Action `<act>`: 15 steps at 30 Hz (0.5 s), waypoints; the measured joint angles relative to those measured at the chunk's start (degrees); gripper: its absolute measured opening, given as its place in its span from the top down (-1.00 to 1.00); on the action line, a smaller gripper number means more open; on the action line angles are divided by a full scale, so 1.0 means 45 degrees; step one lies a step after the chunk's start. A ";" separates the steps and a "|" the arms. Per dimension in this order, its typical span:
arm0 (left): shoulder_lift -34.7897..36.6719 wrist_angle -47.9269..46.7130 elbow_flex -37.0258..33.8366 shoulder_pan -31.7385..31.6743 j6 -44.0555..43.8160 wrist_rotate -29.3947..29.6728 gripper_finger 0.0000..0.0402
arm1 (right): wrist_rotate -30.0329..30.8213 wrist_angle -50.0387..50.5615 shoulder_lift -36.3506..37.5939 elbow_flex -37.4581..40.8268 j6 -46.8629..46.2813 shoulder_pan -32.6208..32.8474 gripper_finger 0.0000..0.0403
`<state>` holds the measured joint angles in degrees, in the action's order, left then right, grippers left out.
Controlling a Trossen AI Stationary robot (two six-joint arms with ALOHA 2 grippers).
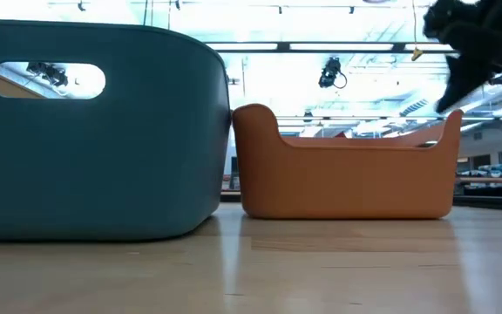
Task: Sort candy
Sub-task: Adjust the colored bins
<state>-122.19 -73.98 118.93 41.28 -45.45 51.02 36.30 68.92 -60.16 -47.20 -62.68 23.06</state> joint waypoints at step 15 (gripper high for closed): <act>-0.0005 0.0342 0.0525 0.0105 0.0591 0.0845 1.00 | 0.0866 -0.4162 -0.0053 -0.0645 0.7518 -0.4049 1.00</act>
<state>-122.21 -72.44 121.30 41.75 -42.79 54.82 40.20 50.20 -60.40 -50.11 -28.85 4.84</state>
